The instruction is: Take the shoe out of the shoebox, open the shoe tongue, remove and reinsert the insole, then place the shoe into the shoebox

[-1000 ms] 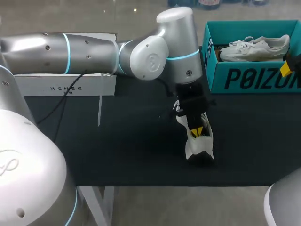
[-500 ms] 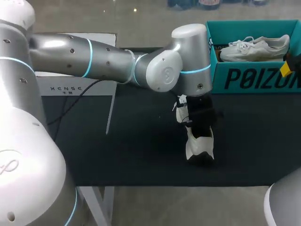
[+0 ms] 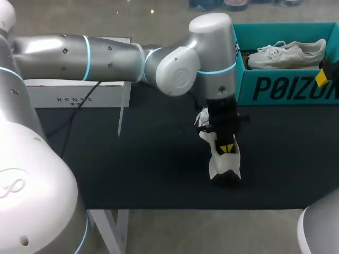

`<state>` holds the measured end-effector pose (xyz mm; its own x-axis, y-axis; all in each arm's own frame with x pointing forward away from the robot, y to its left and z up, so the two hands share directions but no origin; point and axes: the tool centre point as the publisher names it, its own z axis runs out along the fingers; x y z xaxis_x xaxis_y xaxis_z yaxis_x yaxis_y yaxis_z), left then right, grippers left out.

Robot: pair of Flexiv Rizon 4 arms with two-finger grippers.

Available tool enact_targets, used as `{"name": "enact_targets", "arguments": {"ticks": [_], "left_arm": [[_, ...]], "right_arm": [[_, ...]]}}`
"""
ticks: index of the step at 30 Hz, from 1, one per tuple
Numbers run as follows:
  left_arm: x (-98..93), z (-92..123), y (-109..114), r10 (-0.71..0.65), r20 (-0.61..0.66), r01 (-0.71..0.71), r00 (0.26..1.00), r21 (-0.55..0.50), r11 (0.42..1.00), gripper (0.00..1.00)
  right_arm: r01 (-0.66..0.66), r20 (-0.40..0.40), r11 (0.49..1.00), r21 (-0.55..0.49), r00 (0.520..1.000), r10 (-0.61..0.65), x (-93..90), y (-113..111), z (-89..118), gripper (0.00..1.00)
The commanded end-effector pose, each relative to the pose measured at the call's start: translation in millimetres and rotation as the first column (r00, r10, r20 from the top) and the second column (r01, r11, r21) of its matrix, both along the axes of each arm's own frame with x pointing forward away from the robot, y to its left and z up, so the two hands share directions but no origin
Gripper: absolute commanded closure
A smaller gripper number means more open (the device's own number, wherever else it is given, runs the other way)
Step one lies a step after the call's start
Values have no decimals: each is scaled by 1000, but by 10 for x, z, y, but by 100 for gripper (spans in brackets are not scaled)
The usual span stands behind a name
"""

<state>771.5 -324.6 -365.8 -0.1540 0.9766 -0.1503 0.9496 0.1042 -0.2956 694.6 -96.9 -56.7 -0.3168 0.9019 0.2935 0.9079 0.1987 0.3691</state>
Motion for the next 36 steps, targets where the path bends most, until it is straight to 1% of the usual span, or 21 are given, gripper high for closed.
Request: {"name": "enact_targets", "arguments": {"ticks": [1, 3, 5, 8, 9, 11, 15, 18, 20, 25, 31, 36], "left_arm": [[22, 231, 24, -19, 79, 18, 997, 19, 1000, 100], [53, 170, -12, -45, 99, 42, 994, 31, 999, 100], [45, 118, -61, -64, 109, 60, 992, 39, 997, 100], [40, -20, -103, -87, 112, 81, 990, 63, 995, 100], [35, -46, -114, -92, 115, 86, 989, 61, 994, 100], [46, -164, -143, -95, 114, 90, 989, 51, 995, 100], [-23, -305, -206, -109, 112, 103, 988, 56, 993, 100], [-63, -429, -196, -104, 102, 98, 989, 64, 993, 100], [-83, -464, -164, -97, 96, 91, 991, 72, 993, 100], [-95, -401, -71, -90, 107, 82, 990, 79, 994, 100], [0, -116, 4, -68, 161, 57, 985, 71, 996, 100], [127, 146, 25, -72, 203, 58, 976, 71, 996, 100]], "right_arm": [[0, -6, 1000, -2, 1000, 0, 28, 9, 6, 0], [0, -6, 1000, -2, 1000, 0, 28, 9, 6, 0], [0, -6, 1000, -2, 1000, 0, 28, 9, 6, 0], [0, -6, 1000, -2, 1000, 0, 28, 9, 6, 0], [0, -6, 1000, -2, 1000, 0, 28, 9, 6, 0], [0, -6, 1000, -2, 1000, 0, 28, 9, 6, 0], [0, -6, 1000, -2, 1000, 0, 28, 9, 6, 0], [0, -6, 1000, -2, 1000, 0, 28, 9, 6, 0], [0, -6, 1000, -2, 1000, 0, 28, 9, 6, 0], [0, -6, 1000, -2, 1000, 0, 28, 9, 6, 0], [0, -6, 1000, -2, 1000, 0, 28, 9, 6, 0], [0, -6, 1000, -2, 1000, 0, 28, 9, 6, 0]]}}
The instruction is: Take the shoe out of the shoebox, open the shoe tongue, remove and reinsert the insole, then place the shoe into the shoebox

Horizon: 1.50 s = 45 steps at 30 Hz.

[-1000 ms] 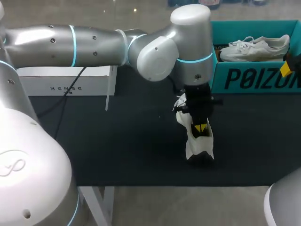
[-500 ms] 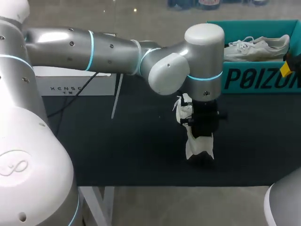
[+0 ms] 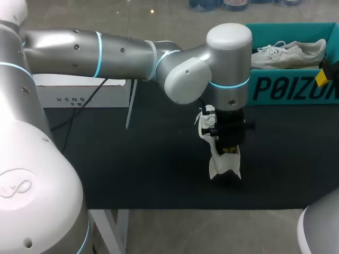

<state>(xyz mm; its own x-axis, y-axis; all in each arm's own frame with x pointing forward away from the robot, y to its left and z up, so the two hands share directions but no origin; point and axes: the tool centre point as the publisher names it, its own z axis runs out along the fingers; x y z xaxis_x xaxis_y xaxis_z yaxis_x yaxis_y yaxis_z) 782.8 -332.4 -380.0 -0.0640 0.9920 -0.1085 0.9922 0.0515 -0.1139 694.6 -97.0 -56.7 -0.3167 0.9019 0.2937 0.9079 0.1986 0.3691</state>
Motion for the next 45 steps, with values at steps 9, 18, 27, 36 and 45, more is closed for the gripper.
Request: {"name": "enact_targets", "arguments": {"ticks": [9, 18, 27, 36, 45], "left_arm": [[234, 226, 44, -21, 45, 20, 999, 17, 1000, 100], [392, 72, -1, -43, 49, 41, 998, 51, 998, 100], [410, 94, -19, -44, 40, 43, 998, 39, 998, 67], [354, 292, 141, -21, 52, 20, 998, 28, 999, 0], [387, 572, 147, -8, 97, 9, 995, -10, 1000, 0]], "right_arm": [[0, -6, 1000, -2, 1000, 0, 27, 9, 6, 0], [0, -6, 1000, -2, 1000, 0, 27, 9, 6, 0], [0, -6, 1000, -2, 1000, 0, 27, 9, 6, 0], [0, -6, 1000, -2, 1000, 0, 27, 9, 6, 0], [0, -6, 1000, -2, 1000, 0, 27, 9, 6, 0]]}}
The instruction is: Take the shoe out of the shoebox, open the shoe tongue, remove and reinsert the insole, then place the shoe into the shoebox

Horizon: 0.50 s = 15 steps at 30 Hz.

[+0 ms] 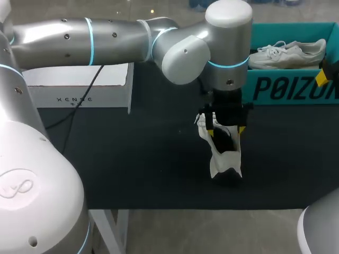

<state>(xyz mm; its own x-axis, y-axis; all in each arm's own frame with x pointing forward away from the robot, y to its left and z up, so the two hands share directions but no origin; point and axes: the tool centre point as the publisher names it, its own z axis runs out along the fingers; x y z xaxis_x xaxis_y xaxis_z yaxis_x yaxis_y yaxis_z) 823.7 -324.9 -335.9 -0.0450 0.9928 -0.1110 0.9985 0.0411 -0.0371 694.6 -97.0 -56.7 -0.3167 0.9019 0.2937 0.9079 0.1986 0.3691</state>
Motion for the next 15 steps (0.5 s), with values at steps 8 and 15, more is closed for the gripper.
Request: {"name": "enact_targets", "arguments": {"ticks": [8, 15], "left_arm": [[208, 428, 144, 25, 68, -21, 997, -49, 999, 74], [301, 494, 182, 27, 79, -22, 996, -59, 998, 100]], "right_arm": [[0, -6, 1000, -2, 1000, 0, 27, 9, 6, 0], [0, -6, 1000, -2, 1000, 0, 27, 9, 6, 0]]}}
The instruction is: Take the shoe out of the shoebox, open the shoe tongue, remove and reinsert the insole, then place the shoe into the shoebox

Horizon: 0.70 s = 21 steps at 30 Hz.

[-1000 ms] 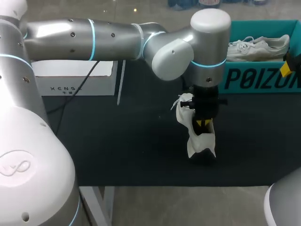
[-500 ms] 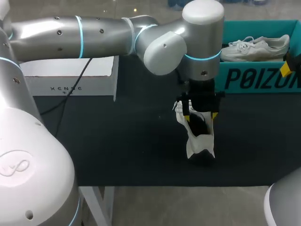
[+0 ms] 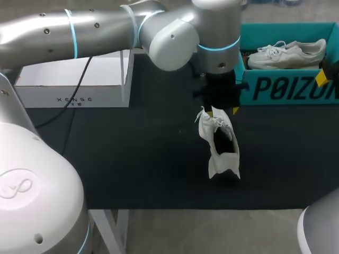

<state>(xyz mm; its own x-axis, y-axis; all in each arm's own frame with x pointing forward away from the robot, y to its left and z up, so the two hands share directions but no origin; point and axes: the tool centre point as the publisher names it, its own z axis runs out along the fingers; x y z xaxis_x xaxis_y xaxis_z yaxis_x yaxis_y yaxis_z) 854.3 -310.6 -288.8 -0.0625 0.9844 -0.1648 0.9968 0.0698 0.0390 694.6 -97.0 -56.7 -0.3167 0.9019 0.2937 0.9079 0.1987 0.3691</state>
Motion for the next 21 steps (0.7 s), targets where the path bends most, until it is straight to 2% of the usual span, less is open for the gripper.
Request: {"name": "enact_targets", "arguments": {"ticks": [1, 4, 13, 21], "left_arm": [[-1, 16, 27, -11, -2, 11, 1000, -17, 1000, 100], [-22, -14, -23, -14, -13, 14, 1000, -17, 1000, 100], [-67, -320, -10, -11, -73, 12, 997, 26, 1000, 100], [-260, -441, -12, 7, -124, -3, 992, 29, 1000, 100]], "right_arm": [[0, -6, 1000, -2, 1000, 0, 27, 9, 6, 0], [0, -6, 1000, -2, 1000, 0, 27, 9, 6, 0], [0, -6, 1000, -2, 1000, 0, 27, 9, 6, 0], [0, -6, 1000, -2, 1000, 0, 27, 9, 6, 0]]}}
